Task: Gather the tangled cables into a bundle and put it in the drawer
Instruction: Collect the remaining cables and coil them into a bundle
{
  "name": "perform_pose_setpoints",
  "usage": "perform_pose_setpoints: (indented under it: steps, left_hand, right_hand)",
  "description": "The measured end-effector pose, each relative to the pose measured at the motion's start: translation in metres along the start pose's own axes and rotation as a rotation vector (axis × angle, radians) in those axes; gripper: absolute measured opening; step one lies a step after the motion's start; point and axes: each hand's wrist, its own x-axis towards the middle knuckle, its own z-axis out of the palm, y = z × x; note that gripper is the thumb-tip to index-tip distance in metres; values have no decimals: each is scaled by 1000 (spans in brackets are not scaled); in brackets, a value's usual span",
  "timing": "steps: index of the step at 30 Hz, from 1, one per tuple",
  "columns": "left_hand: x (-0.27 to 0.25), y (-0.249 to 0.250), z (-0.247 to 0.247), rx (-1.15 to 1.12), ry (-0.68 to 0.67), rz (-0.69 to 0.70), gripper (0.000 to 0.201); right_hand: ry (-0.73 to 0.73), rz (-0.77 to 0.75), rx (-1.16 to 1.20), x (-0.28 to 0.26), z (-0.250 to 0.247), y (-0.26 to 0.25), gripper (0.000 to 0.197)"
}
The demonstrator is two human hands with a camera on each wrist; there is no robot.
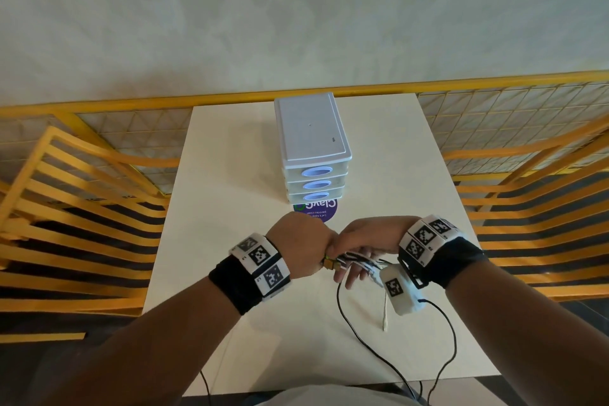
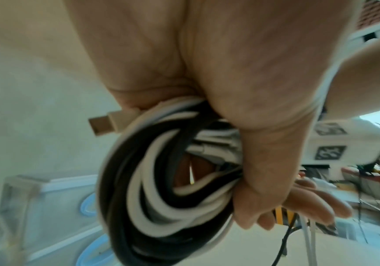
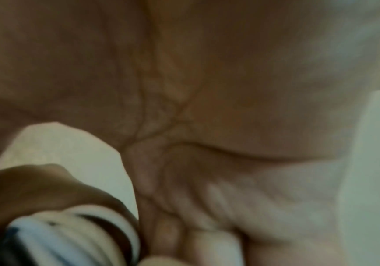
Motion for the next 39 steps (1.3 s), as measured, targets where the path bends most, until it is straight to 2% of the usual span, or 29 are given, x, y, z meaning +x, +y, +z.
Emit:
perform_pose_setpoints:
  steps: [2,7,9,12,14,18,19,21,23,24,30,33,35,37,39]
  left_hand:
    - [-1,5,1,58,-37,34,16]
    - [-3,7,6,85,-72,43,20]
    - [-3,7,6,50,-49,-1,20]
    - [-2,4,8,10,11,-65,17]
    - [-3,2,8,-17,40,-105,17]
    - [-5,-8,9,-123,84,-98,19]
    - [-5,-12,10,-186,92,-101,27]
    - [-5,-18,10,-320,75,-132,64]
    - [-4,-21,9,-351,20,-139,102]
    - [-4,-21,9,-345,5,-124,111]
    - [-9,1,3,-262,38,109,112]
    - [-6,1,12,-311,58,146,125]
    - [-2,-2,15,-334,66,159,132]
    - [-1,-2,15,-353,59,162,133]
    - [0,-2,13,-372,40,171,129]
  right_hand:
    - [-40,53,-88,4,1,0,63]
    - [-13,85,-224,17,10,5,42]
    - [26,81,-237,21,12,7,36]
    - [77,51,-246,24,13,6,49]
    - [98,31,-298,23,12,3,44]
    - [179,-19,-475,16,13,-1,41]
    - [185,-31,-487,14,13,0,38]
    - [172,-54,-478,11,14,1,31]
    - [172,-68,-473,10,16,-1,28]
    - [175,-65,-469,10,17,-1,26]
    - [126,7,-489,6,20,-14,14]
    - [169,40,-600,3,28,-19,28]
    - [229,21,-782,1,37,-19,36]
    - [267,-25,-911,2,43,-15,41]
    - [248,-8,-899,1,44,-13,41]
